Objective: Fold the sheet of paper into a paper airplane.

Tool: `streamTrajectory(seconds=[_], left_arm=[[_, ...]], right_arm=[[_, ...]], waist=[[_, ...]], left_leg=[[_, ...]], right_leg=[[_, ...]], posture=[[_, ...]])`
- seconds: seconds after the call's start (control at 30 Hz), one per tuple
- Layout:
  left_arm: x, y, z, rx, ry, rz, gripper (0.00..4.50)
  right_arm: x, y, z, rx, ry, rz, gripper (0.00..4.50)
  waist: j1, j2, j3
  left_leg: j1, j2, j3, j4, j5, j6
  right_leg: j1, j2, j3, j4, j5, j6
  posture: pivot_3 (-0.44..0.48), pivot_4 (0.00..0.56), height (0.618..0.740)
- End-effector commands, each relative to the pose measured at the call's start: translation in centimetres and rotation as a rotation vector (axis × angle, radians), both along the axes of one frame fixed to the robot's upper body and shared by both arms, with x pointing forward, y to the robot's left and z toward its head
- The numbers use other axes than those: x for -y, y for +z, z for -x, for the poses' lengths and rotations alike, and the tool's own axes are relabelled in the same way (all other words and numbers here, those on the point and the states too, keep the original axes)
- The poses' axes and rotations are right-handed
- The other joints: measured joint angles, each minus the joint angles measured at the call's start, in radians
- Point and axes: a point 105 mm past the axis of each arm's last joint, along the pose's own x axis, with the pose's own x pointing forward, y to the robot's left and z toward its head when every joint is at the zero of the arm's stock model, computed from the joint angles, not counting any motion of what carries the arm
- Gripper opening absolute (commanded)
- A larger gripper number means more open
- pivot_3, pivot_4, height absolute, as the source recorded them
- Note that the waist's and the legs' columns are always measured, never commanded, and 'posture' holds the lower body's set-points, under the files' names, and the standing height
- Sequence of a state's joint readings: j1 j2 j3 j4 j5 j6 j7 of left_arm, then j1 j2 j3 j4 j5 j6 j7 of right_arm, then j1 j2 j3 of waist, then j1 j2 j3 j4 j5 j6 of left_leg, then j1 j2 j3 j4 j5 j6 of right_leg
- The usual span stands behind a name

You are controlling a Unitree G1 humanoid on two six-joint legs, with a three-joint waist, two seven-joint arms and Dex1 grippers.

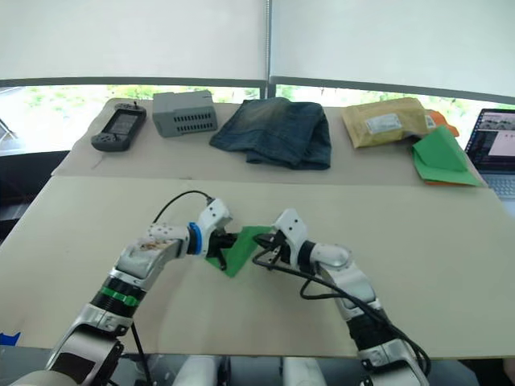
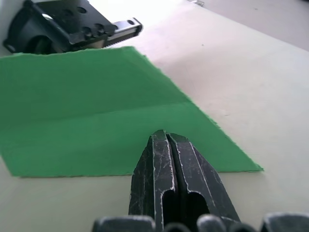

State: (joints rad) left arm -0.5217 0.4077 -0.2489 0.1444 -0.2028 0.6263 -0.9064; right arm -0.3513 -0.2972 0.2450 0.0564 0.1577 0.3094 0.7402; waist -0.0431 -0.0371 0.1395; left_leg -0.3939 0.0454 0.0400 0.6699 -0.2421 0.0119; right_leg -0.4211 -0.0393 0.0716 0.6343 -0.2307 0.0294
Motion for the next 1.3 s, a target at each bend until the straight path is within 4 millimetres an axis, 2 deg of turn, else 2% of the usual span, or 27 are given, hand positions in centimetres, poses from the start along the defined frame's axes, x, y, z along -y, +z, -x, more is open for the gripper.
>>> streamTrajectory(seconds=[0.03,0.2,0.33,0.43,0.57,0.67,0.73,0.8,1.0,1.2,1.3], left_arm=[[-1.0,-0.1,-0.2,-0.033,0.043,-0.008,0.0],[-2.0,1.2,-1.0,0.0,0.097,0.01,0.0],[-3.6,3.6,-2.3,0.057,0.168,0.054,0.0],[-4.1,5.0,-2.6,0.092,0.174,0.078,0.0],[-2.4,7.4,-1.4,0.126,0.06,0.201,0.0],[-0.7,8.3,-0.4,0.134,-0.033,0.254,0.0],[0.0,8.0,0.1,0.119,-0.071,0.249,0.0],[0.3,6.6,0.3,0.095,-0.08,0.2,0.0],[-0.7,2.5,-0.1,0.066,-0.016,0.058,0.0],[-1.4,0.0,0.5,0.081,-0.031,-0.049,0.0],[-1.2,-0.5,0.7,0.091,-0.046,-0.067,0.0]], right_arm=[[-0.9,0.0,-0.2,0.02,0.029,0.016,0.05],[-1.2,-1.4,-0.2,-0.021,0.053,0.067,0.05],[-1.3,-1.9,-0.3,-0.038,0.051,0.088,0.05],[-1.2,-2.1,-0.2,-0.04,0.058,0.106,0.05],[-1.2,-2.3,0.1,-0.041,0.074,0.122,0.05],[-1.1,-2.8,0.3,-0.044,0.076,0.148,0.05],[-1.0,-2.9,0.4,-0.051,0.064,0.146,0.05],[-0.9,-2.9,0.5,-0.05,0.055,0.143,0.05],[-0.2,-2.5,0.7,-0.038,0.021,0.132,0.05],[0.4,-1.7,0.9,-0.018,0.003,0.099,0.05],[0.3,-1.7,0.7,-0.011,-0.011,0.097,0.05]], waist=[[-0.002,0.0,0.0],[-0.005,0.0,0.0],[-0.003,0.0,0.0],[-0.003,0.0,0.0],[-0.002,0.0,0.0],[-0.002,0.0,0.0],[-0.002,0.0,0.0],[-0.002,0.0,0.0],[-0.002,0.0,0.0],[0.003,0.0,0.0],[0.004,0.0,0.0]], left_leg=[[0.0,0.0,0.0,0.0,0.0,0.0],[0.0,0.0,0.0,0.0,0.0,0.0],[0.0,0.001,0.0,0.0,0.0,0.0],[0.001,0.0,0.0,0.0,0.0,-0.001],[0.001,0.0,0.0,0.0,0.0,-0.001],[0.001,0.0,0.0,0.0,0.0,-0.001],[0.001,0.0,0.0,0.0,0.0,-0.001],[0.001,0.0,0.0,0.0,0.0,-0.001],[0.001,0.0,0.0,0.0,0.0,-0.001],[0.001,0.0,0.0,0.0,0.0,-0.001],[0.001,-0.001,0.0,0.0,0.0,-0.001]], right_leg=[[0.0,0.0,0.0,0.0,0.0,0.0],[0.0,0.0,0.001,0.0,0.0,-0.001],[-0.001,0.001,0.001,0.002,0.0,-0.001],[-0.001,0.001,0.001,0.004,0.0,-0.001],[-0.001,0.001,0.001,0.005,-0.001,-0.002],[-0.001,0.0,0.001,0.005,0.0,-0.003],[-0.001,0.0,0.001,0.005,-0.001,-0.002],[-0.001,0.0,0.001,0.006,-0.001,-0.003],[-0.001,0.0,0.001,0.006,-0.001,-0.003],[-0.001,0.0,0.001,0.006,-0.002,-0.003],[-0.001,-0.001,0.001,0.006,-0.002,-0.002]], posture=[[0.0,0.15,0.734],[0.0,0.15,0.734],[0.0,0.15,0.734],[0.0,0.15,0.734],[0.0,0.15,0.734],[0.0,0.15,0.734],[0.0,0.15,0.734],[0.0,0.15,0.734],[0.0,0.15,0.734],[0.0,0.15,0.734],[0.0,0.15,0.734]])
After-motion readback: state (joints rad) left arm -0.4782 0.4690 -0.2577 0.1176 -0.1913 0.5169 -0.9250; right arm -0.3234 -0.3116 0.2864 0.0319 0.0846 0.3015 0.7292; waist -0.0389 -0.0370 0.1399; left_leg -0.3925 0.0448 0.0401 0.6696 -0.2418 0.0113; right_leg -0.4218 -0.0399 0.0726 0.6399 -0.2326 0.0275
